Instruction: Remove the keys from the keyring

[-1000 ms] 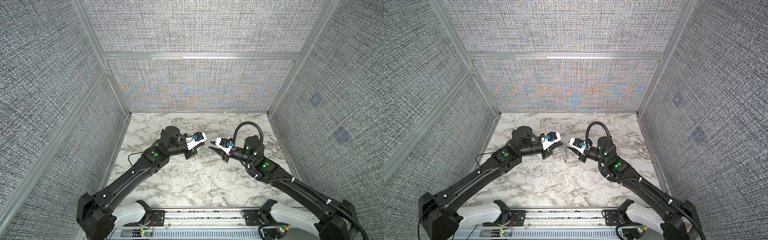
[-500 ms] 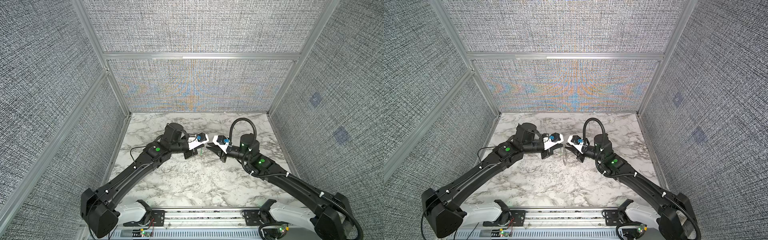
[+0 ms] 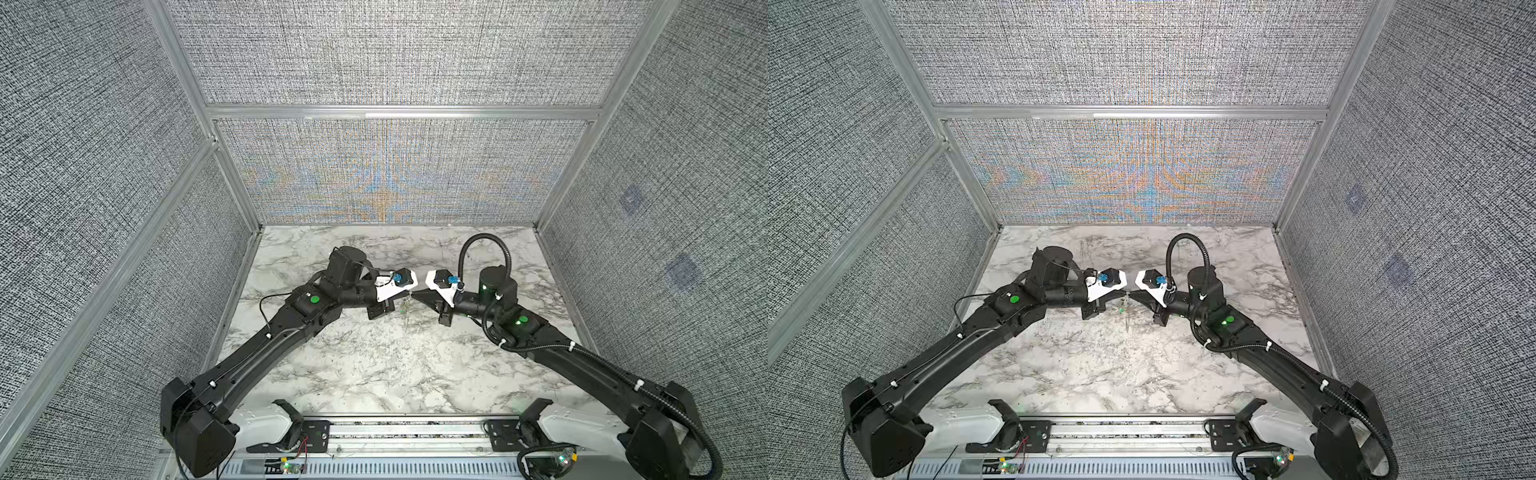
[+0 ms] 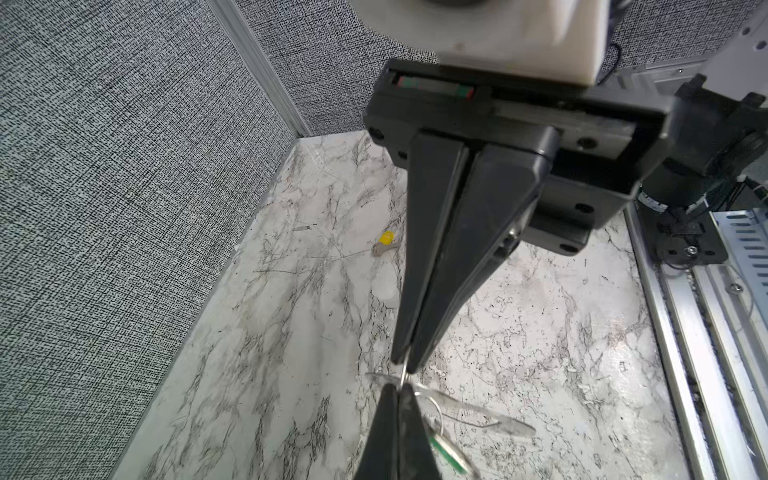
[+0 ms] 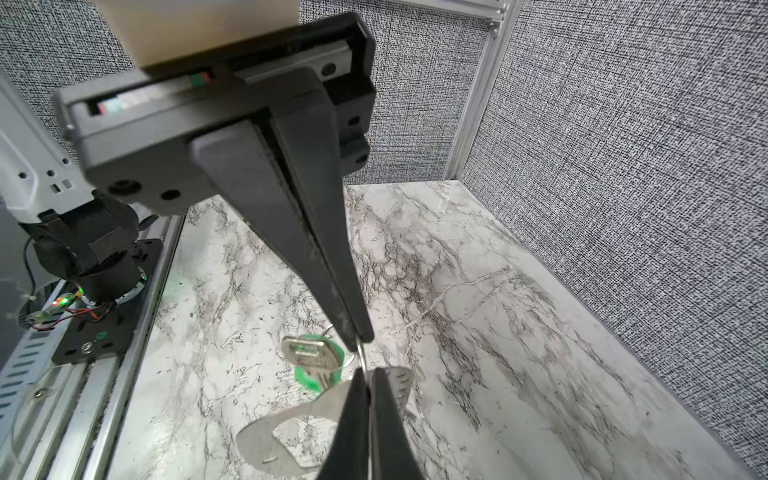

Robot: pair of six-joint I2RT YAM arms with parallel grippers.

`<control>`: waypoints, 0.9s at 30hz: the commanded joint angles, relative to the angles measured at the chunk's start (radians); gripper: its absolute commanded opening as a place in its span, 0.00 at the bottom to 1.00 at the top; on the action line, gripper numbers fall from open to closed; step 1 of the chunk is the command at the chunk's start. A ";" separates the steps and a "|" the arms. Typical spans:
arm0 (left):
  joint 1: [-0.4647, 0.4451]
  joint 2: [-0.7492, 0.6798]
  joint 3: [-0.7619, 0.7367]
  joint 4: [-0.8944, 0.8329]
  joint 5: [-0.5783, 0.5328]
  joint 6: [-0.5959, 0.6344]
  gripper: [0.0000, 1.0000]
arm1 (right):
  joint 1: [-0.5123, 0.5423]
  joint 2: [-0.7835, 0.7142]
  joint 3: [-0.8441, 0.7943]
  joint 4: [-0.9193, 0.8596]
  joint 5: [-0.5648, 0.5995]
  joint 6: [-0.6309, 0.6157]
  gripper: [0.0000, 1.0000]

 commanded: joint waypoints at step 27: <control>-0.010 -0.251 -0.465 0.739 -0.143 -0.315 0.51 | -0.005 -0.008 -0.049 0.189 0.002 0.102 0.00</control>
